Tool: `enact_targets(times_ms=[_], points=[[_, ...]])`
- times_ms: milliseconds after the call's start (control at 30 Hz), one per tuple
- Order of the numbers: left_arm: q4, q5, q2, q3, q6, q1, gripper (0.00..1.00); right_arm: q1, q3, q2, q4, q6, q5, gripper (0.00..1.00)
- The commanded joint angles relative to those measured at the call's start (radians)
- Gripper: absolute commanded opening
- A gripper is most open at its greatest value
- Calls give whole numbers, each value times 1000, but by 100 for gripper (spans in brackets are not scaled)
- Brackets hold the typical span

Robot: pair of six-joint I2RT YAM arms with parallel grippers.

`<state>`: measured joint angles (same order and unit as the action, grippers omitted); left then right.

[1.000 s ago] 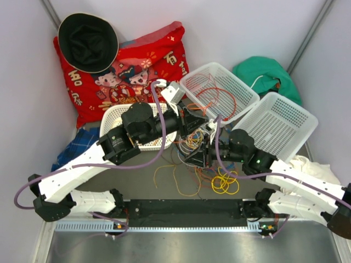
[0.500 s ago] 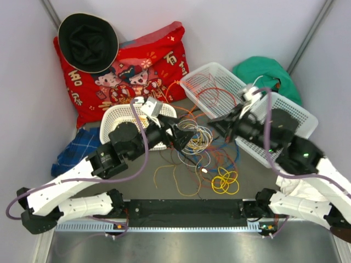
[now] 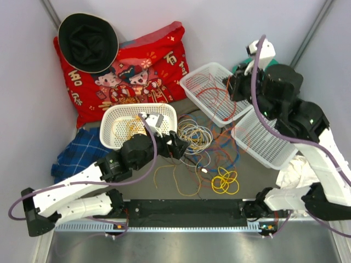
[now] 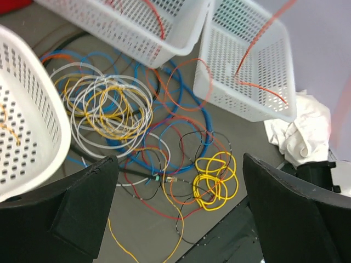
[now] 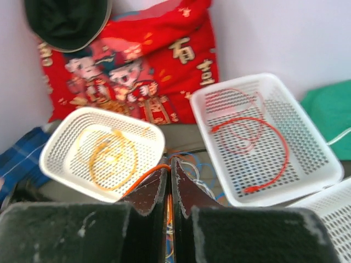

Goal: Untangle the cables

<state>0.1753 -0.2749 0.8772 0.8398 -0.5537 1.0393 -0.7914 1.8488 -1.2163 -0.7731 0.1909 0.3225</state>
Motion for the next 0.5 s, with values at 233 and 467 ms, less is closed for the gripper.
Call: enact_targets(times_ms=[233, 467], points=[[-51, -35, -44, -165, -161, 1, 99, 40, 355, -100, 96, 19, 61, 0], [-69, -37, -32, -182, -146, 1, 99, 46, 414, -147, 163, -19, 115, 0]])
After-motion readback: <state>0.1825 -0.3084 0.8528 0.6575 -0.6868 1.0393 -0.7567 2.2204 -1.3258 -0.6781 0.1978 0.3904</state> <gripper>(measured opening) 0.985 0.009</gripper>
